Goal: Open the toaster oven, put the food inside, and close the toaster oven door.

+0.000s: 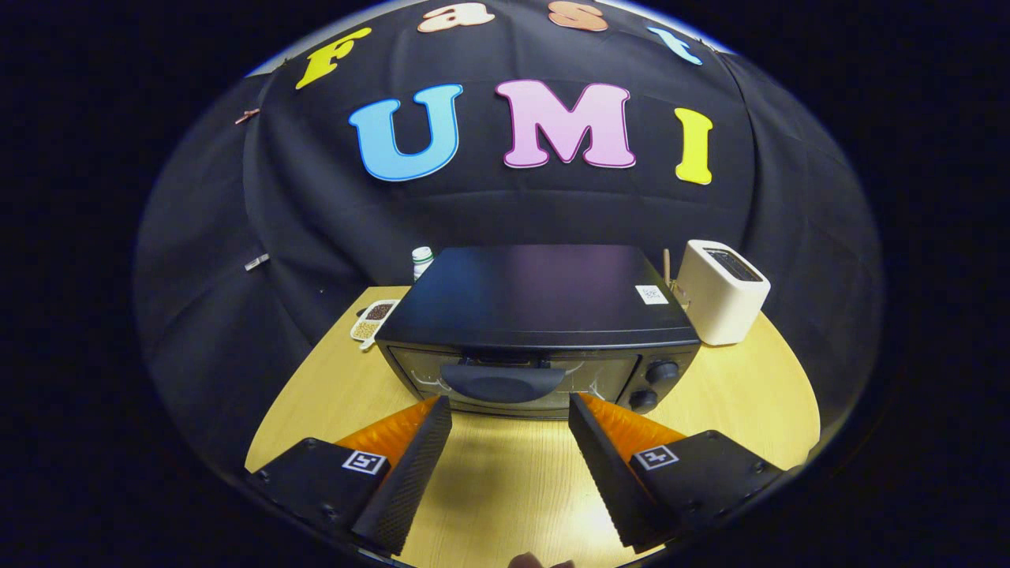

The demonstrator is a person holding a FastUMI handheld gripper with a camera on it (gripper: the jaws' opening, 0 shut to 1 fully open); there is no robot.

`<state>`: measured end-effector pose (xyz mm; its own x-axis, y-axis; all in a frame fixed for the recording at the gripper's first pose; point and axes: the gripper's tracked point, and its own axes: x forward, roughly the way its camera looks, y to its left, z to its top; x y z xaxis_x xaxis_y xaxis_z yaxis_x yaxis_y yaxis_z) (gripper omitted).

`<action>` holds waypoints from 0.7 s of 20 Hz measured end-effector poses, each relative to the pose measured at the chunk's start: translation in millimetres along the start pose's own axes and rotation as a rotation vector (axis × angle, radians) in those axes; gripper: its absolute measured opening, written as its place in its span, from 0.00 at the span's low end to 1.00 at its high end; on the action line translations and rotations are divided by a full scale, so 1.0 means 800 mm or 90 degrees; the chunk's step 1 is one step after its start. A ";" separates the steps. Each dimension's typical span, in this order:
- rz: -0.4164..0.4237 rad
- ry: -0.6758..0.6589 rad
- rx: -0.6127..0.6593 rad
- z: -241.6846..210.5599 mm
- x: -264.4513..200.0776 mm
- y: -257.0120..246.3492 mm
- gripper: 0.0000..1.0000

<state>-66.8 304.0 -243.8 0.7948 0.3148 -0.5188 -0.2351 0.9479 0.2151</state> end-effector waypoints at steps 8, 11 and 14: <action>0.028 -0.104 0.017 0.103 -0.074 -0.064 0.97; 0.034 -0.150 0.015 0.151 -0.101 -0.096 0.97; 0.034 -0.196 0.006 0.192 -0.126 -0.128 0.97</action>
<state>-37.0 167.6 -86.1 0.9137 0.3337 -0.2320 -0.2773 0.9292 0.2444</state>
